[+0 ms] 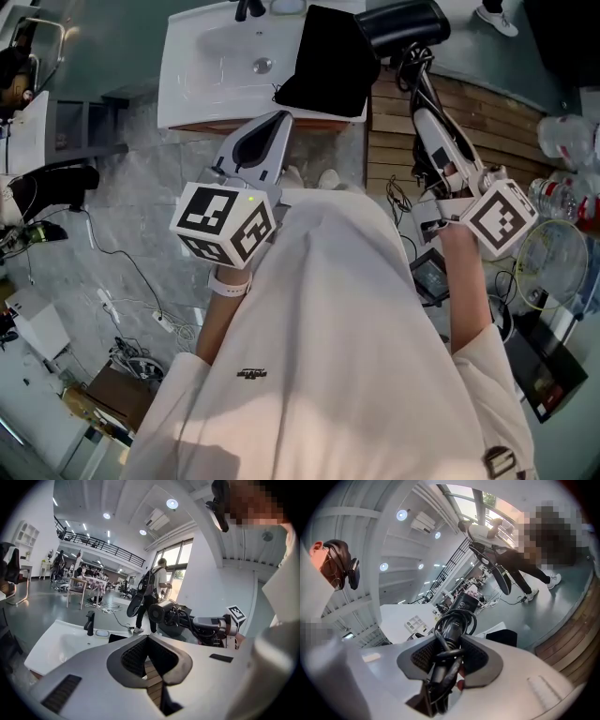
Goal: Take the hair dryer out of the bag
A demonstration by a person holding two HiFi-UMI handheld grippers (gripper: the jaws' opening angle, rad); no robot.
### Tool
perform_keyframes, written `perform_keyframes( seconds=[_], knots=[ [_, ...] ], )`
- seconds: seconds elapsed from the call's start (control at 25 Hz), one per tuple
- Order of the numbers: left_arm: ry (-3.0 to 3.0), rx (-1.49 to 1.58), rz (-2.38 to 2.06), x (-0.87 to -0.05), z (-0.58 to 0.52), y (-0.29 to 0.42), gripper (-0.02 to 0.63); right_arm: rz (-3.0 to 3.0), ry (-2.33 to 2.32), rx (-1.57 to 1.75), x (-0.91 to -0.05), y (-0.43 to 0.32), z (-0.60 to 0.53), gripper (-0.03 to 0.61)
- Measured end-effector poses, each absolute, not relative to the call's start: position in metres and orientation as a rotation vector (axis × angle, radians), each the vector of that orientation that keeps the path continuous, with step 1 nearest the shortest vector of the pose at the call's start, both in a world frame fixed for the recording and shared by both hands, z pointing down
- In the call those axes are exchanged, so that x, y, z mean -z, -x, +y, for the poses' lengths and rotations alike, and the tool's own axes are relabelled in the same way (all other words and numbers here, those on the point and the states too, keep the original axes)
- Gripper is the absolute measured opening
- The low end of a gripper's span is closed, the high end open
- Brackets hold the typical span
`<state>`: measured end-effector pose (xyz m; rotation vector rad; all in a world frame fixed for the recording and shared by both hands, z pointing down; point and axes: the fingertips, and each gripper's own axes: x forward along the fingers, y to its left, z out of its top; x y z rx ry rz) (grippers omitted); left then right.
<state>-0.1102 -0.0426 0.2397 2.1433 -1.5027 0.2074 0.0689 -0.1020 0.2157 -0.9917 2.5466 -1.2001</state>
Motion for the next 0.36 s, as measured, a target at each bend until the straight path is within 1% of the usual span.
perform_keyframes(
  seconds=[0.36],
  knots=[
    [-2.122,-0.205,-1.516,-0.2394,-0.0386,0.1169,0.006,2.532,1.000,1.204,-0.2156,-0.0662,-0.0958,0.155]
  ],
)
